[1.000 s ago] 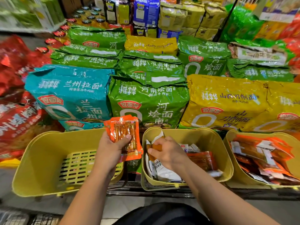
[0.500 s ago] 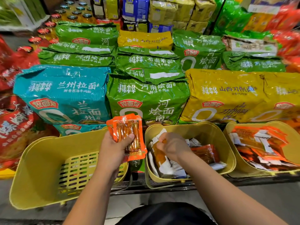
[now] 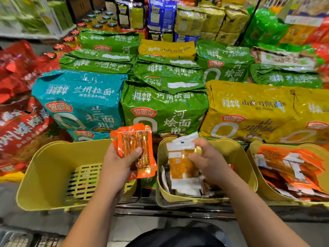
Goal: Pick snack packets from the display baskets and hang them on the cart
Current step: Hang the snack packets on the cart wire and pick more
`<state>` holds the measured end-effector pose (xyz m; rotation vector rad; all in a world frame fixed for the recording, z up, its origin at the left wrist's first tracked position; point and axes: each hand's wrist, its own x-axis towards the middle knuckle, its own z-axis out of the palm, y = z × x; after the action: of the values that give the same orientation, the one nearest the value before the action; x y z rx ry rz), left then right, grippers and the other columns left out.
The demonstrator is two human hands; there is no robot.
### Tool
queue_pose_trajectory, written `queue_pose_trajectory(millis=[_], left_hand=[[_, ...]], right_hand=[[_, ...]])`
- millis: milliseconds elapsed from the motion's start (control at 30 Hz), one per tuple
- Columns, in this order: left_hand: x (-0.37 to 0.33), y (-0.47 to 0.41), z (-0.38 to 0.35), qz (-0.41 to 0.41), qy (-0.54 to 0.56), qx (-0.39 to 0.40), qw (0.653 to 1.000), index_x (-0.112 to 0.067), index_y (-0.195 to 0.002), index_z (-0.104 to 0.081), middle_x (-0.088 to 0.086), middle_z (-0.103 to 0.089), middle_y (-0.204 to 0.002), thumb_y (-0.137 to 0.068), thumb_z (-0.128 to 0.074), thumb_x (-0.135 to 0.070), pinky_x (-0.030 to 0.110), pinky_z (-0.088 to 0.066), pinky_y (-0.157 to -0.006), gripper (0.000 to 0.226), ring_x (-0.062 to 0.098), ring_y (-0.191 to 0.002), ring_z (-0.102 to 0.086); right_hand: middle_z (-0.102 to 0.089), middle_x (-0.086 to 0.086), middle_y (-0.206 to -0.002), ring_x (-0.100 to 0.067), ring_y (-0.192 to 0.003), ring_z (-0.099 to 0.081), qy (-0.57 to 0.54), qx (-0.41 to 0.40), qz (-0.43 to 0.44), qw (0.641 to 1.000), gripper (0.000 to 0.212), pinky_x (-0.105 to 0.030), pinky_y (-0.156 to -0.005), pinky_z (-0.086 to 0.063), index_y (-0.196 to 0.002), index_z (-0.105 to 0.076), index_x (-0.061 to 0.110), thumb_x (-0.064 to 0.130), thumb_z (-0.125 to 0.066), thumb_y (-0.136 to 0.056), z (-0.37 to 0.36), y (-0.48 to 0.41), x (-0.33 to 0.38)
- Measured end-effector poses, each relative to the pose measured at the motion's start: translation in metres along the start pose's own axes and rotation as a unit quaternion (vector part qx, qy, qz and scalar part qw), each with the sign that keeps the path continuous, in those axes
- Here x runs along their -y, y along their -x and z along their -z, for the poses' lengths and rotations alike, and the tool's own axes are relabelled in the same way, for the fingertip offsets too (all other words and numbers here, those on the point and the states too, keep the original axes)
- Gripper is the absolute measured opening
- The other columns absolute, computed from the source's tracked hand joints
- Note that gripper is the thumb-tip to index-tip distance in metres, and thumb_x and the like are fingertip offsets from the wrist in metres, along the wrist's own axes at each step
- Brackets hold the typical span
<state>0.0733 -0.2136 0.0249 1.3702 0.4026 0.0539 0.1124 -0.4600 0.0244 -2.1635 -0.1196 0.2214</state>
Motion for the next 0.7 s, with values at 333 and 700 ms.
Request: queue_pose_trajectory(millis=[333, 700], left_hand=[[0.015, 0.054, -0.039, -0.046, 0.013, -0.097, 0.994, -0.019, -0.111, -0.066, 0.008, -0.077, -0.105, -0.086, -0.074, -0.004, 0.061, -0.054, -0.094, 0.03, 0.031, -0.1, -0.073], [0.054, 0.17, -0.06, -0.017, 0.04, -0.253, 0.966, -0.026, -0.096, -0.074, 0.008, -0.077, -0.099, -0.087, -0.069, -0.003, 0.065, -0.054, -0.091, 0.025, 0.029, -0.09, -0.072]], right_hand=[[-0.075, -0.011, -0.105, -0.022, -0.083, -0.072, -0.439, 0.045, -0.143, 0.886, 0.035, -0.034, -0.068, -0.058, -0.117, -0.068, 0.023, 0.014, -0.036, -0.104, 0.034, 0.025, -0.013], [-0.067, 0.023, -0.124, 0.0, -0.104, -0.069, -0.318, 0.24, -0.037, 0.916, 0.107, -0.023, -0.085, -0.058, -0.154, -0.018, 0.044, -0.006, -0.074, -0.078, 0.033, 0.062, -0.026]])
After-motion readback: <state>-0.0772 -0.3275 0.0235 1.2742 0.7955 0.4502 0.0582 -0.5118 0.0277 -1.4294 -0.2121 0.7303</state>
